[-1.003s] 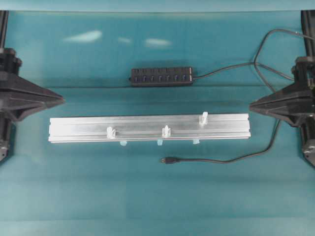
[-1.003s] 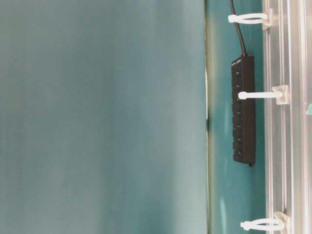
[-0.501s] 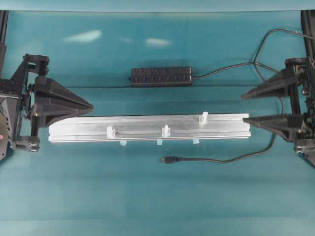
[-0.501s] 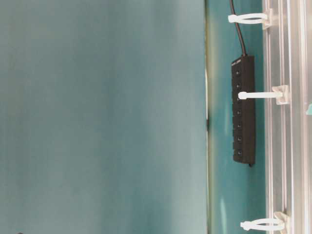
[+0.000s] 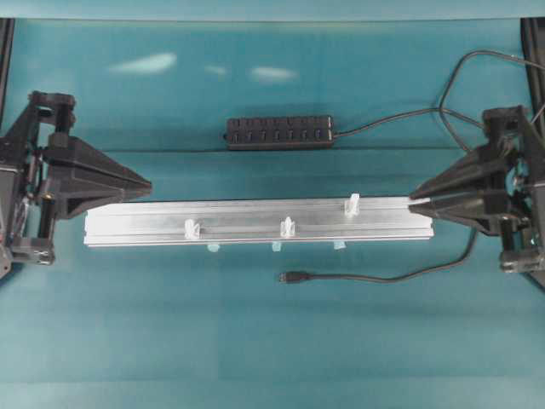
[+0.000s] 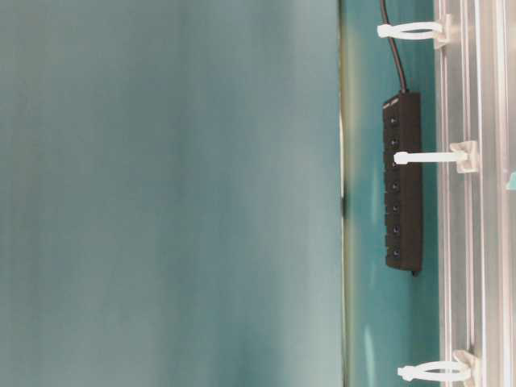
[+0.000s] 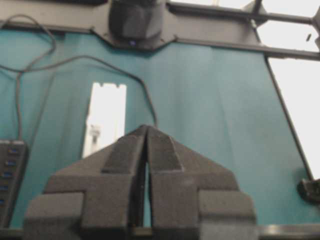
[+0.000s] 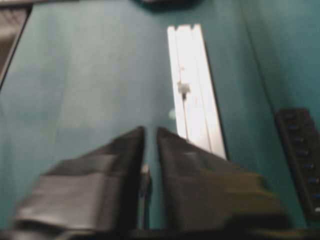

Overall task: Pass the USB cable through three rings with both arms.
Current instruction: 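Move the right gripper toward the black USB plug near the rail, then grasp the black USB plug with the right gripper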

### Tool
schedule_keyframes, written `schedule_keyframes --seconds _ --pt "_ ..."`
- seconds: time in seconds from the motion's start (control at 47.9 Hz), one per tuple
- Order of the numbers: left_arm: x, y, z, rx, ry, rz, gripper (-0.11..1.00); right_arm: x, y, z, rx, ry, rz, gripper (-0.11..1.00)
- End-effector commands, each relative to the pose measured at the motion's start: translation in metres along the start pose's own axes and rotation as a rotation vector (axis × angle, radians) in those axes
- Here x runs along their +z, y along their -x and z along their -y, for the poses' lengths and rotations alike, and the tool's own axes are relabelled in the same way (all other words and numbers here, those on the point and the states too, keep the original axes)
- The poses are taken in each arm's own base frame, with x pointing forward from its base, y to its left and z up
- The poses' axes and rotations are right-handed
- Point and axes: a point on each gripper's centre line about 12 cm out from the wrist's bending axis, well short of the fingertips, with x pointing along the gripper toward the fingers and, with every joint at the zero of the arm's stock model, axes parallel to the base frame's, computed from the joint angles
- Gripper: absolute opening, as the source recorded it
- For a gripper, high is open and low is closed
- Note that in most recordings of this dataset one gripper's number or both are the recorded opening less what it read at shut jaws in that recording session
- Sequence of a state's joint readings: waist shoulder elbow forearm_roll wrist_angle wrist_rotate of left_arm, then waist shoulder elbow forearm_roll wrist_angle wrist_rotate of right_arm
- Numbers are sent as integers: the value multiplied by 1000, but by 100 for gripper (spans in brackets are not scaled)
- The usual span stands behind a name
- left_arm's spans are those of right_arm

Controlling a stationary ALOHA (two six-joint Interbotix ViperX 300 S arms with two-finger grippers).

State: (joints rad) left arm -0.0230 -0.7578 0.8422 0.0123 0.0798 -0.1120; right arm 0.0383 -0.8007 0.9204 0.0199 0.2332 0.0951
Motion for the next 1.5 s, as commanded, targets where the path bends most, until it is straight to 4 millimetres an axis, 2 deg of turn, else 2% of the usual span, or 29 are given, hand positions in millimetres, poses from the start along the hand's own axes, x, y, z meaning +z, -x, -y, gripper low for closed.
schedule_keyframes --seconds 0.0,0.084,0.23,0.334,0.418,0.501,0.564,0.668,0.731,0.794,0.856,1.128,1.483 --pt "7 3 2 -7 -4 26 1 10 -5 -4 11 -5 -12 -7" --pt "5 4 1 -4 -5 17 1 10 -11 -5 11 -5 -46 -10" --pt "-1 3 1 -2 -2 -9 1 1 -25 -5 -1 -2 -167 -9" --pt "-2 3 0 1 0 -18 1 -5 -35 -4 -11 -3 -260 -6" --pt "-4 4 0 2 1 -28 1 -8 -43 -4 -18 -1 -319 1" --pt "-5 5 0 3 -2 -35 4 -11 -53 -4 -23 -2 -380 13" --pt "-6 6 -1 6 -1 -46 9 -14 -61 -6 -24 3 -424 27" --pt "-9 7 -2 10 -1 -73 27 -18 -74 -7 -28 6 -499 56" --pt "-13 7 -2 14 -1 -102 37 -22 -84 -8 -31 9 -551 65" --pt "-15 8 -2 16 -3 -122 48 -29 -95 -9 -35 11 -615 64" --pt "-17 8 -2 18 -4 -143 52 -35 -105 -10 -38 14 -667 63" --pt "-22 10 -3 16 -52 -159 52 -63 -144 -14 -59 -11 -808 63" --pt "-24 16 -4 15 -79 -151 52 -92 -165 -12 -79 -19 -858 62"
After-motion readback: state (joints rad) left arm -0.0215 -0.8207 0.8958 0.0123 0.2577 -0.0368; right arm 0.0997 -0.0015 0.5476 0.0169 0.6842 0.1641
